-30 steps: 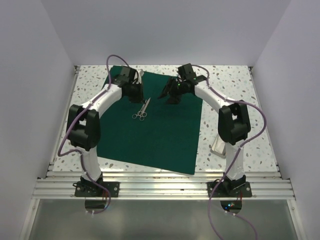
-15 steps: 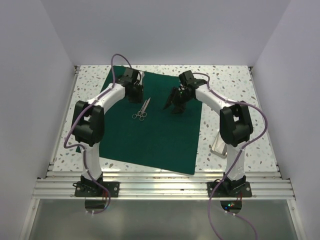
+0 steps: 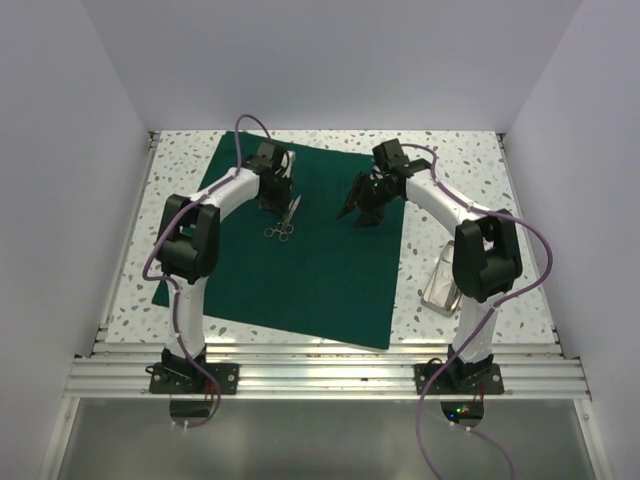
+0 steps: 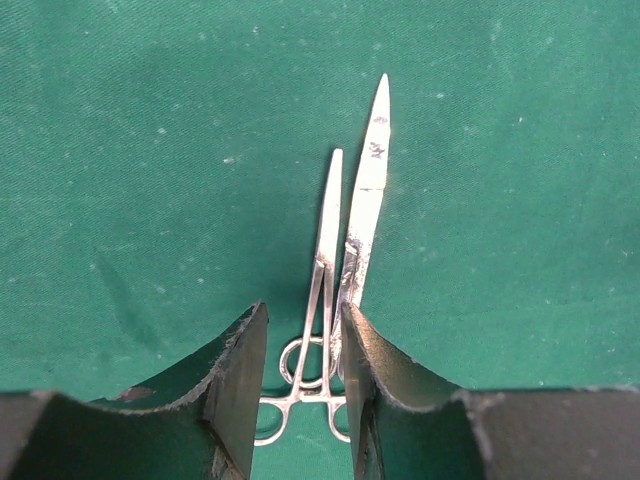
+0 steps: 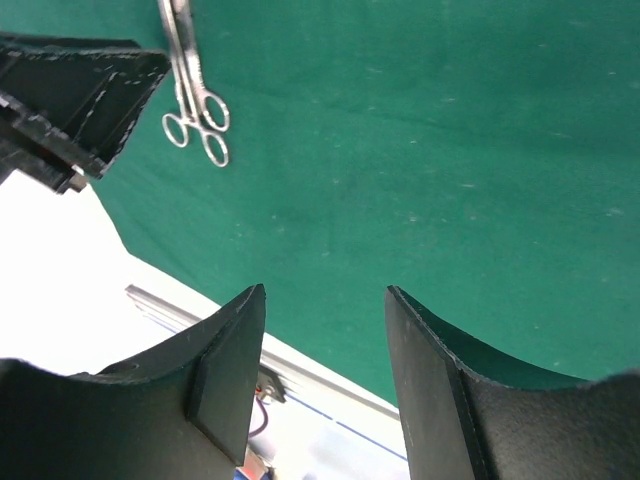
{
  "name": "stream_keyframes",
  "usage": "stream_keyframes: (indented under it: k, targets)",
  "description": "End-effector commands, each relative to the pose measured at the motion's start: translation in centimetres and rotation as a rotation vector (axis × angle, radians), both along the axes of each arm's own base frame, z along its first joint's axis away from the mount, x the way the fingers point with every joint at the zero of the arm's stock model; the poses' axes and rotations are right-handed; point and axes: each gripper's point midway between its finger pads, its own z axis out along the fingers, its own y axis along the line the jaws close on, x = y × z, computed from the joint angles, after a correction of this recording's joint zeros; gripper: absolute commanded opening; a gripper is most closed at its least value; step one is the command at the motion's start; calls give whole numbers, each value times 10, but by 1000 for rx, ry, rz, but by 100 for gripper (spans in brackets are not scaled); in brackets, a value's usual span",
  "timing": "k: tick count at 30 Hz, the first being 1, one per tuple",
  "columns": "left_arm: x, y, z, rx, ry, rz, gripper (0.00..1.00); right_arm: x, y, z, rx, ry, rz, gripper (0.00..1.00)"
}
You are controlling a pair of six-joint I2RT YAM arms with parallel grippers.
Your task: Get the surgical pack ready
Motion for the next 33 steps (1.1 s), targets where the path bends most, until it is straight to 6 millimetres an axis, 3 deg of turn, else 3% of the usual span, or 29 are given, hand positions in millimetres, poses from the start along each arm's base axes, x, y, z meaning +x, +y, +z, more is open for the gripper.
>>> stream_keyframes:
  k: [1, 9, 13, 18, 22, 33]
  targets:
    - [11, -2, 6, 18, -42, -13, 39, -2, -4, 14, 9, -27, 5, 55]
    - [-22, 24, 27, 75, -58, 55, 38, 0, -1, 15, 23, -26, 14, 55]
    - [-40, 33, 22, 100, -23, 58, 36, -3, 0, 12, 27, -22, 15, 55]
    - [-36, 37, 27, 109, -53, 74, 34, -8, -1, 9, 29, -7, 22, 55]
    - [-39, 41, 19, 123, -33, 82, 28, -9, -2, 12, 25, -17, 28, 55]
    - [-44, 43, 2, 141, 5, 75, 24, -10, -5, 11, 25, -11, 31, 55]
